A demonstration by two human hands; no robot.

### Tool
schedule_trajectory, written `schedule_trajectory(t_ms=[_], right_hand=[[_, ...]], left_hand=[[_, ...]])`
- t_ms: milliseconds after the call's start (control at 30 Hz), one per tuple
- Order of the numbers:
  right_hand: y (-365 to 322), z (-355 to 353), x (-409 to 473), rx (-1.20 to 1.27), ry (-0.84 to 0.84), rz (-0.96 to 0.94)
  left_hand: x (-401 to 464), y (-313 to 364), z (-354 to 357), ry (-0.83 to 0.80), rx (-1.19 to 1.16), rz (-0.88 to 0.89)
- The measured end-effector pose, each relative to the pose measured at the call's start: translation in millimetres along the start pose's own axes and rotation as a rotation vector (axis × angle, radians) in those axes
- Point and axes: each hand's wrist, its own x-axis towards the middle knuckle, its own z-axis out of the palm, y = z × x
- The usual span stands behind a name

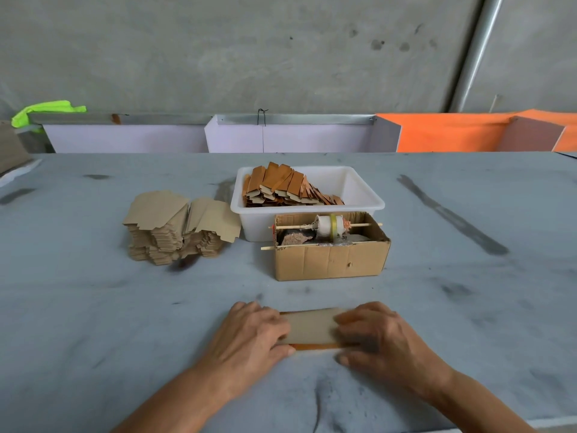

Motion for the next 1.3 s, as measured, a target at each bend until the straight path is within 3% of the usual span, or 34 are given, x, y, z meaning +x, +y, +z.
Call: schedule_trajectory(t_ms=[67, 167, 333, 433, 633, 767, 833, 1100, 1300], right_hand=[[1.7, 1.3, -3.6, 0.088, 0.069, 0.044], [1.3, 2.1, -2.3, 0.132, 0.167, 0.053], [-6.2, -12.8, 9.1, 0.522, 0.311, 0.247], [-4.3, -24.3, 14.4, 0.740, 0.335, 0.314], [-9.8, -34.0, 21.1, 0.907, 0.390, 0.413], [-18.5, -34.0, 20.9, 0.511, 0.572, 0.499], [-24.5, -34.4, 19.4, 0.431, 0.614, 0.510], [-37.0, -37.5, 27.2, 0.914, 0.348, 0.675], [-37.6, -30.5, 23.2, 1.059, 0.281, 0.735]], left_hand=[[-1.1, -2.8, -1.4, 0.002, -0.080, 0.010], [0.1, -6.6, -6.7, 0.143, -0.415, -0.049], [13.8, -4.3, -23.1, 0.314, -1.056, -0.418], [21.8, 0.5, -29.7, 0.320, -1.258, -0.537], [33.7, 13.8, -34.6, 0.279, -1.374, -0.652], [38.0, 16.4, -37.0, 0.359, -1.476, -0.719], [38.0, 16.9, -35.4, 0.397, -1.489, -0.728], [36.7, 18.6, -30.4, 0.439, -1.485, -0.669], [34.5, 20.7, -20.1, 0.440, -1.365, -0.839]])
